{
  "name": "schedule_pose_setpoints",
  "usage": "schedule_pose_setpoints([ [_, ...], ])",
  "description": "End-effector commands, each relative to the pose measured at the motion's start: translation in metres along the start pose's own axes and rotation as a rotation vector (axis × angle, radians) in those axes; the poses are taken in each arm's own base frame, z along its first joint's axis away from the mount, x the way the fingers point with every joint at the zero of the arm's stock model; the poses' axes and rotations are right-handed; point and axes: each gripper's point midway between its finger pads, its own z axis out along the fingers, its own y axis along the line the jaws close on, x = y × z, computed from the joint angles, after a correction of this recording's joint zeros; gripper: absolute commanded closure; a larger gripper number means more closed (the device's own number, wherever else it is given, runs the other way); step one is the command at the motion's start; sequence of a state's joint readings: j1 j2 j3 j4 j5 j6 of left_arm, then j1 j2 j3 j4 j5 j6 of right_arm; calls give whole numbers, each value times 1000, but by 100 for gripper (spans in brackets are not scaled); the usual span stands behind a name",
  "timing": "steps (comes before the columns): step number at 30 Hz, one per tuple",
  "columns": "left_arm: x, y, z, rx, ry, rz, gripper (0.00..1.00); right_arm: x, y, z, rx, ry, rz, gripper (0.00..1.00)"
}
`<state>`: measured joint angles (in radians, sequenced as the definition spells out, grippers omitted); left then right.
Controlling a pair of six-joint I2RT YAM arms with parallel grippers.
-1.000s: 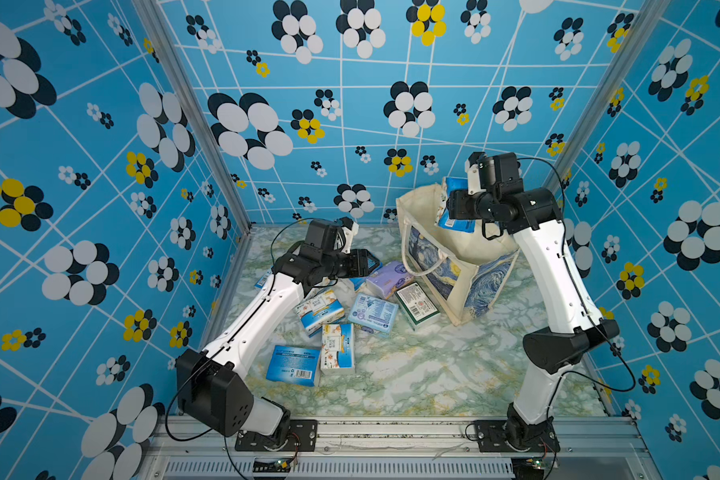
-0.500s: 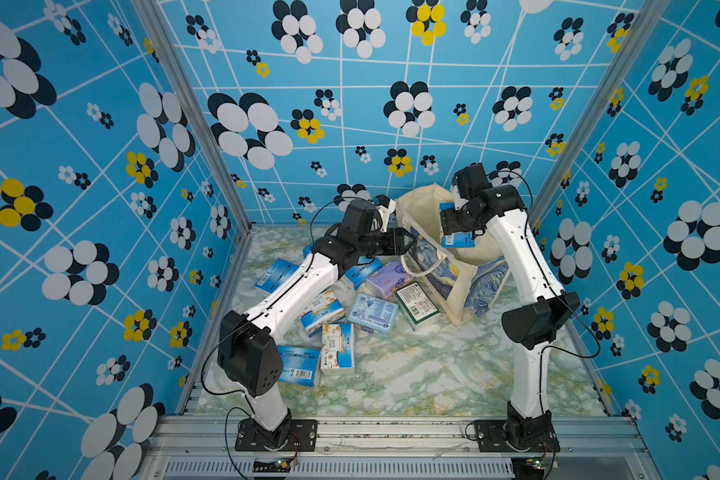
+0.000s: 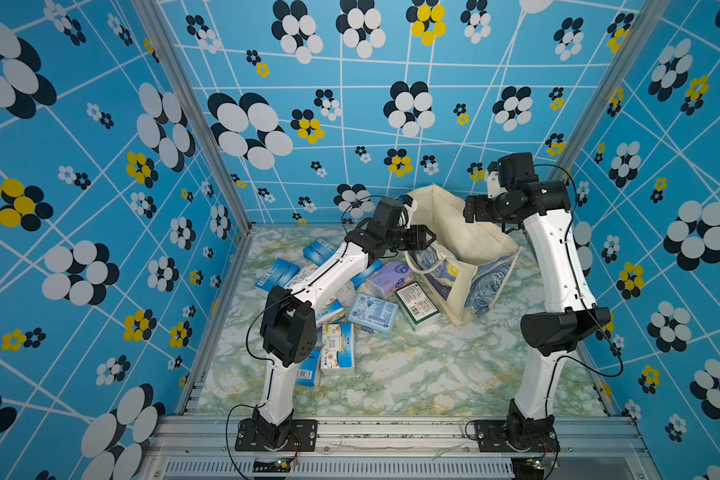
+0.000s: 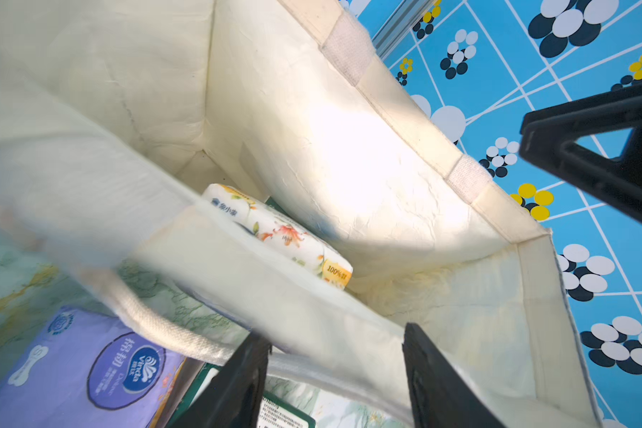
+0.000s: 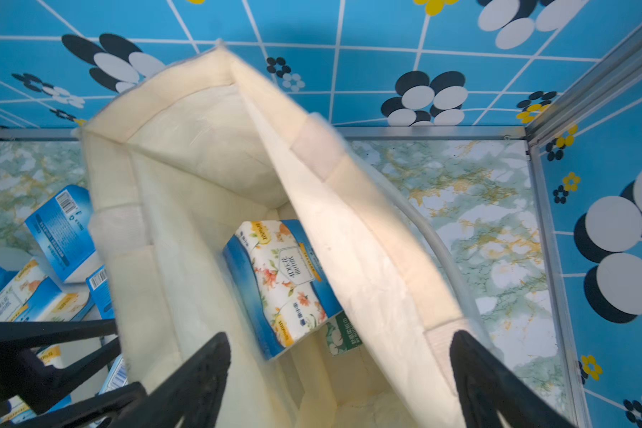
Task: Put tissues into the canvas bag
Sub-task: Place the pack of facial tissues in the canvas bag, then adjust the canvas bag at the center of the board.
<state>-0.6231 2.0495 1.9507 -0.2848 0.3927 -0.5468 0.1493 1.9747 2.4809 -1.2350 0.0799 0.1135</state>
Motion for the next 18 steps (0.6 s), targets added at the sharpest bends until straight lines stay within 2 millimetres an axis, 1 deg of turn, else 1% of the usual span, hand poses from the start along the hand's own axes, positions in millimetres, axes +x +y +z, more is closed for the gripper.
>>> schedule_pose_setpoints([
  [1, -6, -4, 1, -15, -5, 32, 41, -2, -22, -3, 75, -26, 35, 5],
  [2, -5, -4, 2, -16, -2, 32, 41, 0, -44, 1, 104, -18, 70, 6],
  [5, -5, -4, 2, -22, 3, 40, 42, 12, -61, 13, 67, 22, 120, 9],
  [9, 0, 2, 0, -55, 33, 59, 43, 28, -63, 27, -13, 81, 143, 11],
  [14, 6, 11, 2, -88, 56, 61, 42, 42, -65, 40, -34, 118, 156, 11],
  [16, 7, 12, 5, -91, 64, 61, 41, 47, -60, 45, -68, 133, 166, 13],
  [18, 8, 13, 7, -91, 69, 61, 41, 50, -54, 50, -108, 142, 176, 17],
])
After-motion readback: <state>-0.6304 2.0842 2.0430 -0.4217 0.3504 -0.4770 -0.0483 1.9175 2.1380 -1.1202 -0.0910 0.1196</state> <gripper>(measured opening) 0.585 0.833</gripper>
